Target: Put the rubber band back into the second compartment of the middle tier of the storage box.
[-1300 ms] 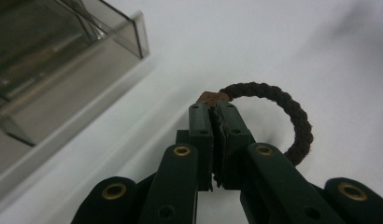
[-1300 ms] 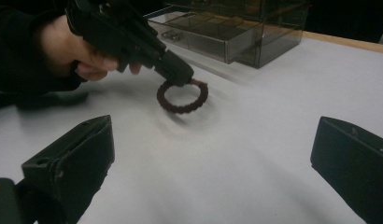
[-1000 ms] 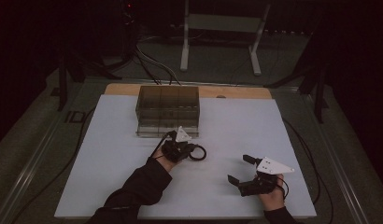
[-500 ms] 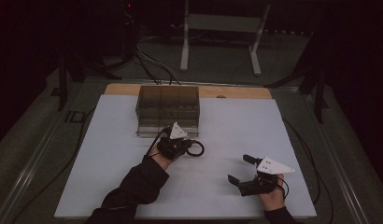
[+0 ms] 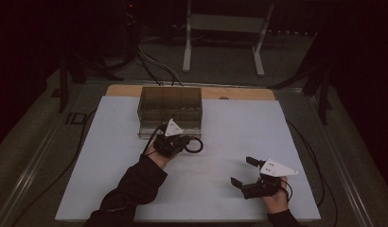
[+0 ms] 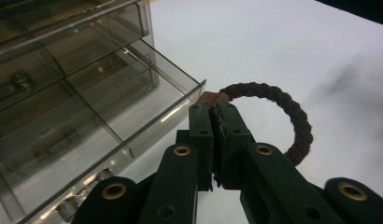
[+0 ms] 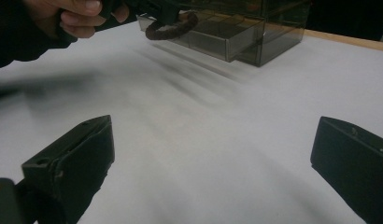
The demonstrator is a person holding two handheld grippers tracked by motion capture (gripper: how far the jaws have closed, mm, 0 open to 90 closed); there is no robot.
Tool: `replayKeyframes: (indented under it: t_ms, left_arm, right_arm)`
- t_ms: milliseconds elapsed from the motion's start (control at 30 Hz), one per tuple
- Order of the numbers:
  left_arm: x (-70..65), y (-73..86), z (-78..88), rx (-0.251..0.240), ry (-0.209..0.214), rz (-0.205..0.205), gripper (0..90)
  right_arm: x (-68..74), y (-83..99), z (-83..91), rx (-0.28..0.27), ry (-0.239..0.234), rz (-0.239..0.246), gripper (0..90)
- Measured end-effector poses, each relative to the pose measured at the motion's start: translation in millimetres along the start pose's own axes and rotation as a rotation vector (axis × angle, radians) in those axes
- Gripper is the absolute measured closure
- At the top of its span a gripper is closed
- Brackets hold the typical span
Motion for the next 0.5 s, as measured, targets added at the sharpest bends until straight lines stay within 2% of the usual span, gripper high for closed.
replayKeyframes:
  t_ms: [500]
  left_arm:
    - [11.8,-10.6,11.2,-0.034,-0.03,0.016,87.5]
  right_arm:
    - [0.3,0.4,-0.3,0.003,0.004,0.001,0.0]
Point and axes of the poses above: each handheld gripper's, and its own axes: z roughly backward along the jaws, y roughly out of its underside, x roughly to its left, the point moved 9 cm from there along -z, roughly forward along the jaws, and after that the axes turned 10 degrees about -x, right-handed, at the moved point
